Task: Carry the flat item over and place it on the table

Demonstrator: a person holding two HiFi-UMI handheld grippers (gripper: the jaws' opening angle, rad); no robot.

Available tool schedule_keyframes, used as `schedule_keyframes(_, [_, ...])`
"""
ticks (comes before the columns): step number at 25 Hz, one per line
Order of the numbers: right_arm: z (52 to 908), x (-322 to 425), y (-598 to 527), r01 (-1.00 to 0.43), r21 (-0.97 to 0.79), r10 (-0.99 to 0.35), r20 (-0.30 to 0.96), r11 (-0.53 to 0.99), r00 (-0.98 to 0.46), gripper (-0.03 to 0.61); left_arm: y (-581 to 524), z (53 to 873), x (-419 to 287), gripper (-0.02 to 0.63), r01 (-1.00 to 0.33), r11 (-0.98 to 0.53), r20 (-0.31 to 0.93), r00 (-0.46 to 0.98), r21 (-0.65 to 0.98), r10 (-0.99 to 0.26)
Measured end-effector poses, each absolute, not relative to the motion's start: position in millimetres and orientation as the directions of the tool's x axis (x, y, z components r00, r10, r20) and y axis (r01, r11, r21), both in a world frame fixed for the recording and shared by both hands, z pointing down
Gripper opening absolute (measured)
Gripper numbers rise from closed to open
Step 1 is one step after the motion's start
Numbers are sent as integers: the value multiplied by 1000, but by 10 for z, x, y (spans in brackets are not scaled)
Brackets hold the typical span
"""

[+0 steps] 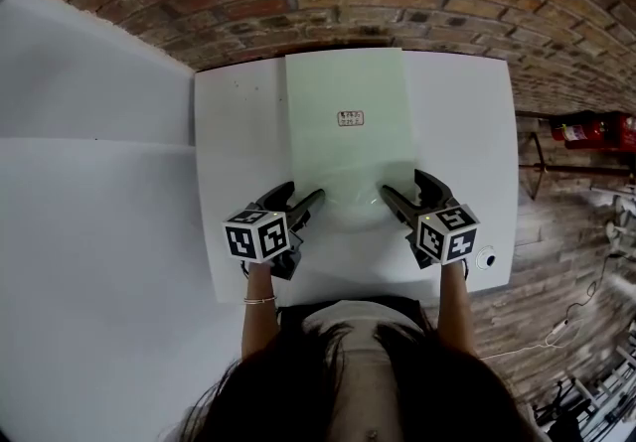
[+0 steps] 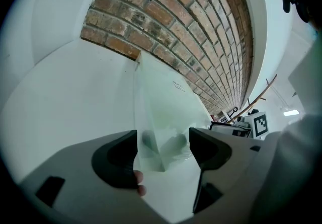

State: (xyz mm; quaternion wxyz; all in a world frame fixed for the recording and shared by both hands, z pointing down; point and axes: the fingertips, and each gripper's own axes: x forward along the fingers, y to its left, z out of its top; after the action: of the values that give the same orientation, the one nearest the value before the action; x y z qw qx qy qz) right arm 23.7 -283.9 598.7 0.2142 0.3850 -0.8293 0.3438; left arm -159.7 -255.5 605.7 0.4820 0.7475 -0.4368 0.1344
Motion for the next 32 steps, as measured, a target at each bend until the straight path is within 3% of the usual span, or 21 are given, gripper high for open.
schedule_keyframes(32, [5494, 402, -2523, -803, -307, -594, 548, 511, -588, 344, -2254, 5475, -1602, 214, -878, -226, 622, 462, 422, -632])
